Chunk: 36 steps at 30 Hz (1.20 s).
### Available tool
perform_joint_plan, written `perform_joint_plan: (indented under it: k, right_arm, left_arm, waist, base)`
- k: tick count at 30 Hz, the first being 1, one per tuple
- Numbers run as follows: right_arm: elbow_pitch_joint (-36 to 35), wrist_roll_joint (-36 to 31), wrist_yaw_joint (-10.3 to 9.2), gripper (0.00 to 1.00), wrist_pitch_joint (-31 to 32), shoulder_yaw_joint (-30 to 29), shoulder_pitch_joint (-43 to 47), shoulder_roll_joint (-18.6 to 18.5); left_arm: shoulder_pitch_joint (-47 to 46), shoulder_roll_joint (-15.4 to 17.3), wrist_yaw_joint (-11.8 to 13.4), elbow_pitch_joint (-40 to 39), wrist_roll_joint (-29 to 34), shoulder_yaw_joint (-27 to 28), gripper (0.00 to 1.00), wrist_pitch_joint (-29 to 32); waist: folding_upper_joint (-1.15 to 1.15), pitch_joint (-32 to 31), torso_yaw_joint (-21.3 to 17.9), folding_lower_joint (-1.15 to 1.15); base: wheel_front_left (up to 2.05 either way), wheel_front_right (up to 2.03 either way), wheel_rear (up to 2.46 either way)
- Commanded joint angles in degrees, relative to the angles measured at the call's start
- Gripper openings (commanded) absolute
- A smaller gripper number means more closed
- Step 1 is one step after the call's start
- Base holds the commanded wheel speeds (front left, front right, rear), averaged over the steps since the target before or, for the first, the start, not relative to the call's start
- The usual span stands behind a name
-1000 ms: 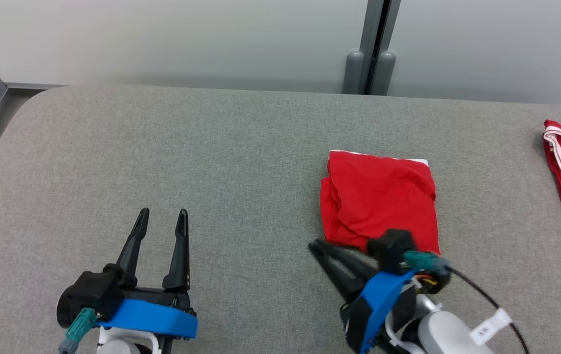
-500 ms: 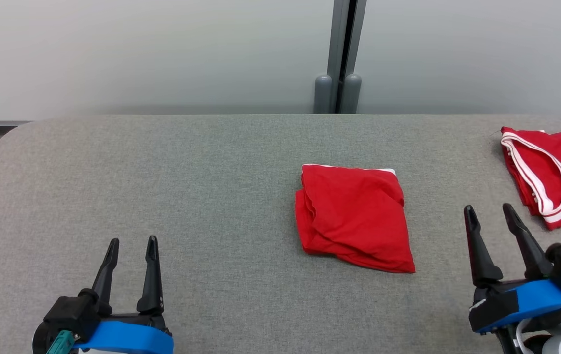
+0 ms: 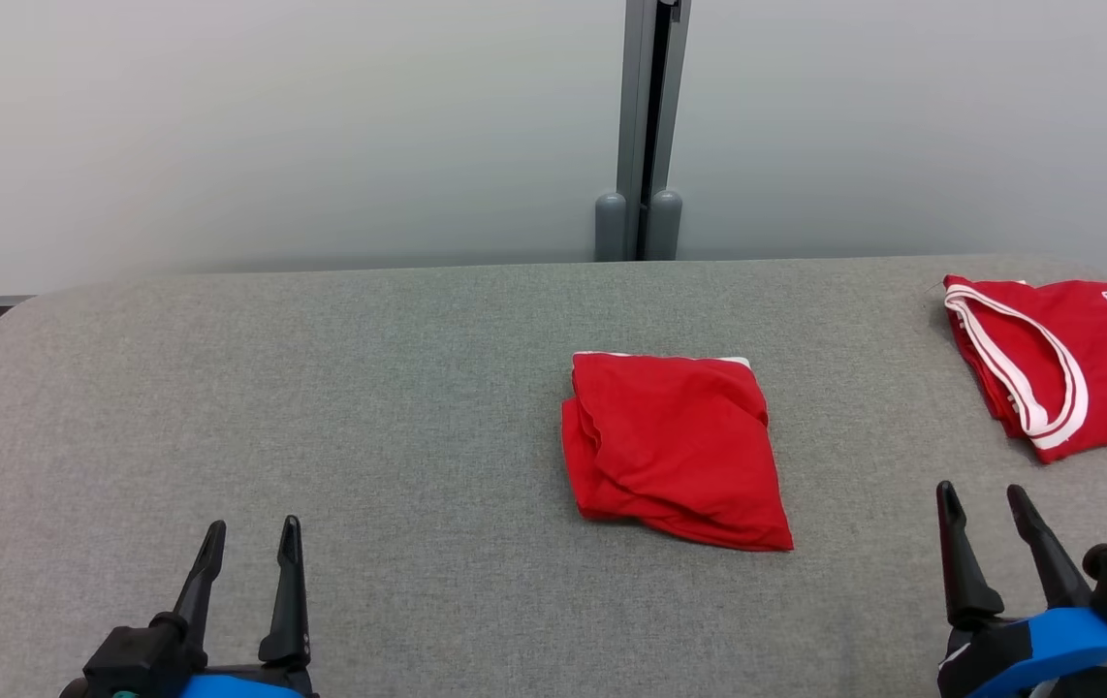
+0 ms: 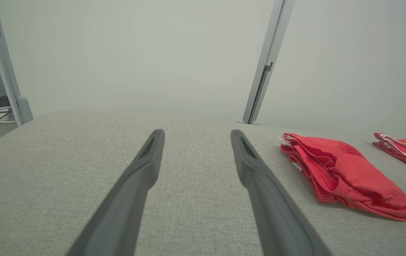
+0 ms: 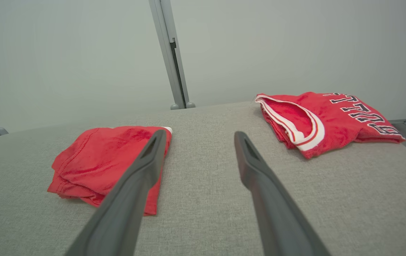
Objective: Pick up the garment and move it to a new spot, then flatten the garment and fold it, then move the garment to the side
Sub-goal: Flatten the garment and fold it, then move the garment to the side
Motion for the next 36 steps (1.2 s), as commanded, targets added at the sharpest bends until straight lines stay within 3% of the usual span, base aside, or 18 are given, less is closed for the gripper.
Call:
perform_joint_plan:
  k: [1,29,36]
  right_arm:
    - [0.23,0.3,0.03,1.0,-0.49,0.47,1.1,0.0]
    - [0.85,0.43,0.03,1.0,1.91,3.12,-0.71,-0.03]
    - [0.75,2.1,0.03,1.0,10.13,3.99,-8.28,-0.04]
  left_arm:
    - [0.56,0.3,-0.09,-0.12,0.3,0.32,1.0,-0.23]
    - [-1.09,0.72,-0.09,0.48,-0.67,-2.0,1.0,-0.23]
    - [-3.02,0.43,-0.09,-0.32,-0.37,-2.61,1.0,-0.22]
  waist:
    - [0.01,-0.12,-0.1,0.0]
    - [0.01,0.96,0.85,0.0]
    - [0.01,4.01,2.14,0.0]
  base:
    - [0.0,0.0,0.0]
    - [0.0,0.0,0.0]
    - [0.0,0.0,0.0]
